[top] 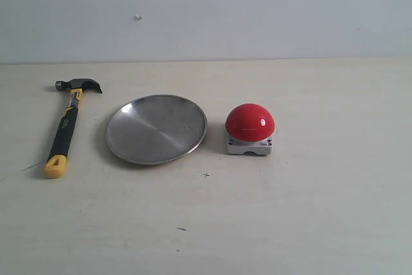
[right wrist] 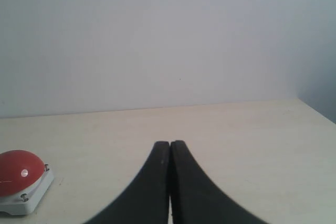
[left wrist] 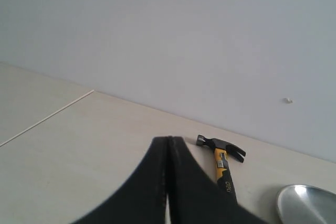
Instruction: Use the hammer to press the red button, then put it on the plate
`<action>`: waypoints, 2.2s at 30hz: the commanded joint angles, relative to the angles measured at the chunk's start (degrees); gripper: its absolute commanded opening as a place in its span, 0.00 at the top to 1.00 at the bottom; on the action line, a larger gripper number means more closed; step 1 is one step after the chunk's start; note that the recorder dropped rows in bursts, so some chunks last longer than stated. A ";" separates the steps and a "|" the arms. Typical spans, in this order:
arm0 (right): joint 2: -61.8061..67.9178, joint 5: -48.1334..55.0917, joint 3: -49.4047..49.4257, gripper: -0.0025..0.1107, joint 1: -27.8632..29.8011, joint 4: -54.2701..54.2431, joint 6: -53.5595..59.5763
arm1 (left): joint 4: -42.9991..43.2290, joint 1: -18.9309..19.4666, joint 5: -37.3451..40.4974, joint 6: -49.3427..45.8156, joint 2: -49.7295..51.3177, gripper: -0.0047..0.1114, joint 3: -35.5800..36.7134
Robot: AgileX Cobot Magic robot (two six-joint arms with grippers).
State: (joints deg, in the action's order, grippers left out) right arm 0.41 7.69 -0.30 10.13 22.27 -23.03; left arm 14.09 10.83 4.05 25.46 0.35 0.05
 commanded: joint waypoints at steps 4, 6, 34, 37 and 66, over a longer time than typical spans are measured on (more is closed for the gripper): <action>-0.41 -0.53 0.30 0.98 0.48 -0.26 0.34 | 0.23 -0.25 -17.57 0.41 -0.35 0.96 -0.05; -0.41 -0.53 0.30 0.98 0.48 -0.26 0.34 | 0.23 -0.25 -22.55 6.41 -0.35 0.96 -0.05; -0.41 -0.53 0.30 0.98 0.48 -0.26 0.34 | -2.81 0.09 43.57 -15.11 66.21 0.96 -58.19; -0.41 -0.53 0.30 0.98 0.48 -0.26 0.34 | -11.23 -0.02 48.12 -20.14 74.20 0.96 -62.05; -0.41 -0.53 0.30 0.98 0.48 -0.26 0.34 | -23.96 -10.89 59.20 -25.01 127.85 0.80 -111.79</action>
State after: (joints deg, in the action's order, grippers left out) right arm 0.41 7.69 -0.30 10.13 22.27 -23.03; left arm -11.36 0.54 58.06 -1.19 124.39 -106.55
